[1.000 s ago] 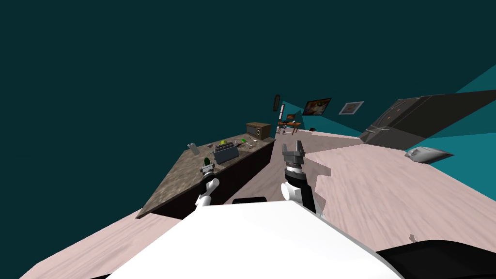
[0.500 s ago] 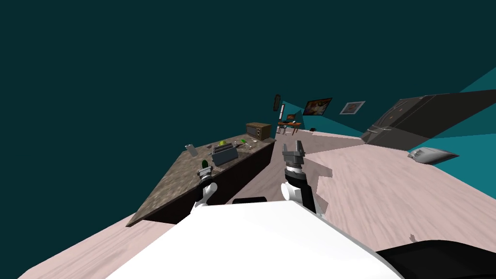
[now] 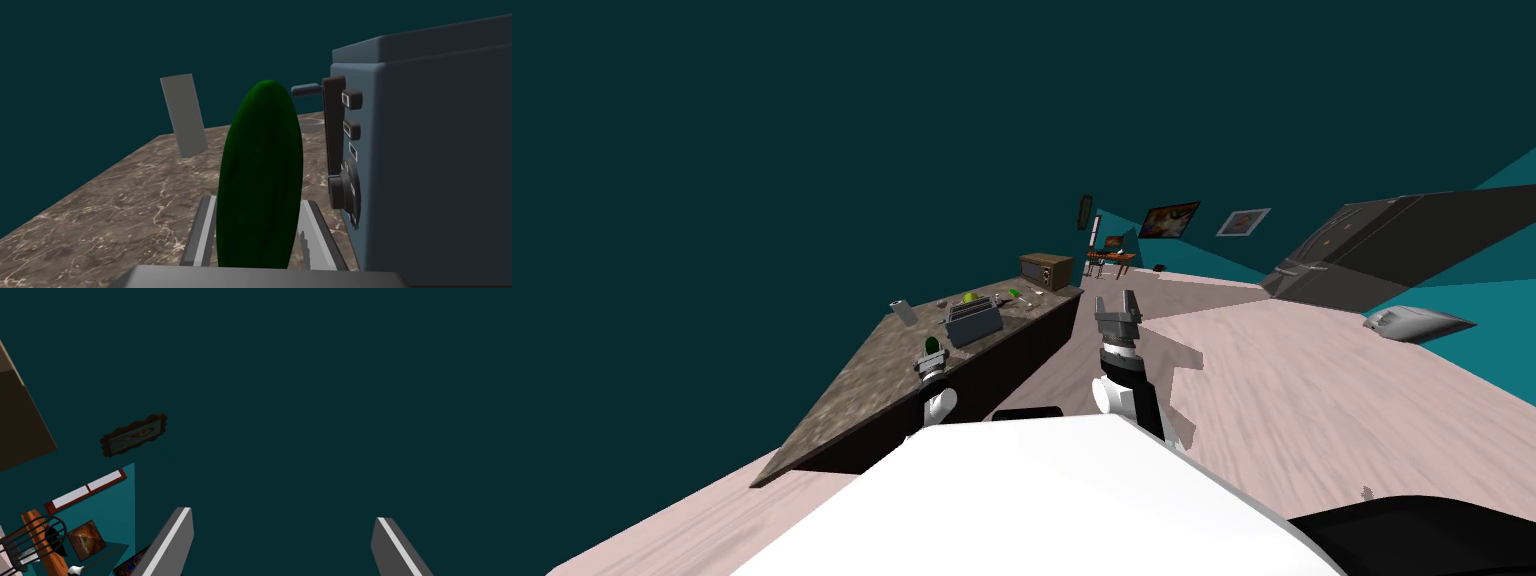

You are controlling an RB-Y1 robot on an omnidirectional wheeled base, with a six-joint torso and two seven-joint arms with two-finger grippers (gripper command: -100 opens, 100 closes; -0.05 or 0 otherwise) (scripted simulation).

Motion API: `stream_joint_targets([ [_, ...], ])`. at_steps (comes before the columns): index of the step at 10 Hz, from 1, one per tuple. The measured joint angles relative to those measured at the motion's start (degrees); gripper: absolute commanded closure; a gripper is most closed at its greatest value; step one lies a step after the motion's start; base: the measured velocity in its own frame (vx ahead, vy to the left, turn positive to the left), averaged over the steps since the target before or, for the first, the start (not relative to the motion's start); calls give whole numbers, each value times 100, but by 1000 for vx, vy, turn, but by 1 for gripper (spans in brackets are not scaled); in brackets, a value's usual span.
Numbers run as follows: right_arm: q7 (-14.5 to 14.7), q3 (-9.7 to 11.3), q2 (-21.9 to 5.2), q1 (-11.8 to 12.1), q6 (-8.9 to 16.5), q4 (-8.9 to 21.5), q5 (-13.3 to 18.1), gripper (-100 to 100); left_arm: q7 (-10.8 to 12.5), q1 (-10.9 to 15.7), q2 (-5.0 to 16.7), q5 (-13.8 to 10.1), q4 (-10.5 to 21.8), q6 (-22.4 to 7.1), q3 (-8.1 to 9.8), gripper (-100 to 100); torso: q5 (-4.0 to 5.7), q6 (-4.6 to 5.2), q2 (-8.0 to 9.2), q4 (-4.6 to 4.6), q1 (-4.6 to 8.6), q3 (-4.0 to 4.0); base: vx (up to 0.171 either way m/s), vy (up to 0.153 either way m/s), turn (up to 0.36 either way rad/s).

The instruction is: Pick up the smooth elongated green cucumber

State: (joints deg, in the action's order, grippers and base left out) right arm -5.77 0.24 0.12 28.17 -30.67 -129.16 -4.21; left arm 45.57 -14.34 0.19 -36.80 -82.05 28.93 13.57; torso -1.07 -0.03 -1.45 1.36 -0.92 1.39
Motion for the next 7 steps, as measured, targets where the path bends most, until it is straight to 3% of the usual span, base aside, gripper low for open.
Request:
stream_joint_targets([
  [6,0,0,0,0,0,0,0,0,26,-993,-102,-108,-1150,-236,-218,100,5,0,6,-6,-1,-5,46,-6,1],
  [7,0,0,0,-1,0,0,0,0,21,-1002,-105,-110,-1179,-241,-217,0,3,1,15,-6,-3,-9,0,0,0],
])
